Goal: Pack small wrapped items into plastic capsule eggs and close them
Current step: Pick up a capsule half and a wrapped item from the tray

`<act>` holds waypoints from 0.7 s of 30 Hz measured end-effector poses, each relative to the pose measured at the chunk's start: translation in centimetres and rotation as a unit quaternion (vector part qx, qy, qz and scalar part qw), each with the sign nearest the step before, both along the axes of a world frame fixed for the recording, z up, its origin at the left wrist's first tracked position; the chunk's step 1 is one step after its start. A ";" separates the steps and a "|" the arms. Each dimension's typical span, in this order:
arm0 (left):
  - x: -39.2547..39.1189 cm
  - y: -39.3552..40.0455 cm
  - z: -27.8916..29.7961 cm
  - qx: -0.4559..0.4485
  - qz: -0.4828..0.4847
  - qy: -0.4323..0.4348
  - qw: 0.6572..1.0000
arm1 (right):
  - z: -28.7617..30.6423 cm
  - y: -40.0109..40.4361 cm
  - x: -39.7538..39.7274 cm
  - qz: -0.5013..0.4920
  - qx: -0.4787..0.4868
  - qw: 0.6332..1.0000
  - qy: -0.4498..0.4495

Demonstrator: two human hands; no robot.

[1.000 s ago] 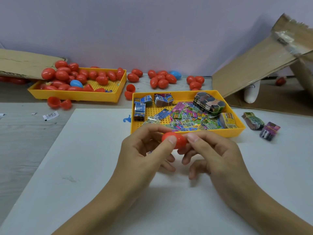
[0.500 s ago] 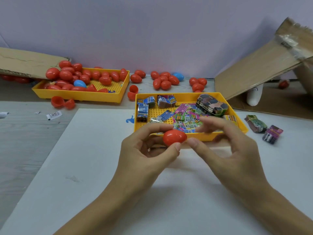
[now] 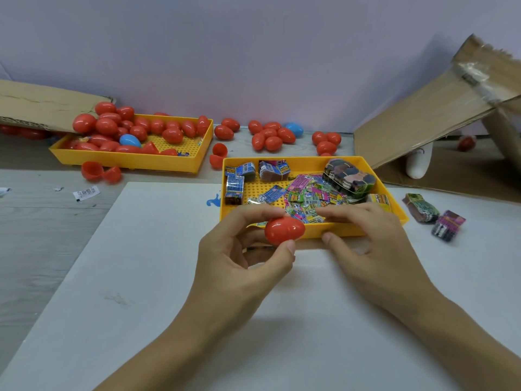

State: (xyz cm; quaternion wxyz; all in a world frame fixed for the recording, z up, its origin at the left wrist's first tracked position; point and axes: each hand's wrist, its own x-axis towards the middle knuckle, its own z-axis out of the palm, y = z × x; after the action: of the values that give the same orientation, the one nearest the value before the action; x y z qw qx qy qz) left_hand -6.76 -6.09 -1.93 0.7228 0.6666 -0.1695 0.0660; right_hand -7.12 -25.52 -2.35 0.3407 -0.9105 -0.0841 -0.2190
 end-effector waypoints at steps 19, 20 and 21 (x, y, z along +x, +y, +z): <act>0.1 0.2 0.1 -0.017 -0.059 0.049 0.997 | 1.9 2.2 -2.5 0.079 0.429 0.892 0.115; 0.0 0.1 0.1 0.000 -0.071 0.050 0.996 | 1.8 2.4 -2.6 0.081 0.429 0.891 0.127; -0.1 0.1 0.1 0.025 -0.078 0.043 0.996 | 1.8 2.4 -2.6 0.084 0.426 0.891 0.135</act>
State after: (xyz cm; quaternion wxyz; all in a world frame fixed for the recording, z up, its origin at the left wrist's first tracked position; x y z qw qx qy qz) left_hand -6.83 -5.99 -1.87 0.7157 0.6712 -0.1917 -0.0237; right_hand -9.74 -23.08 -0.54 0.7209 -0.6883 -0.0118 -0.0798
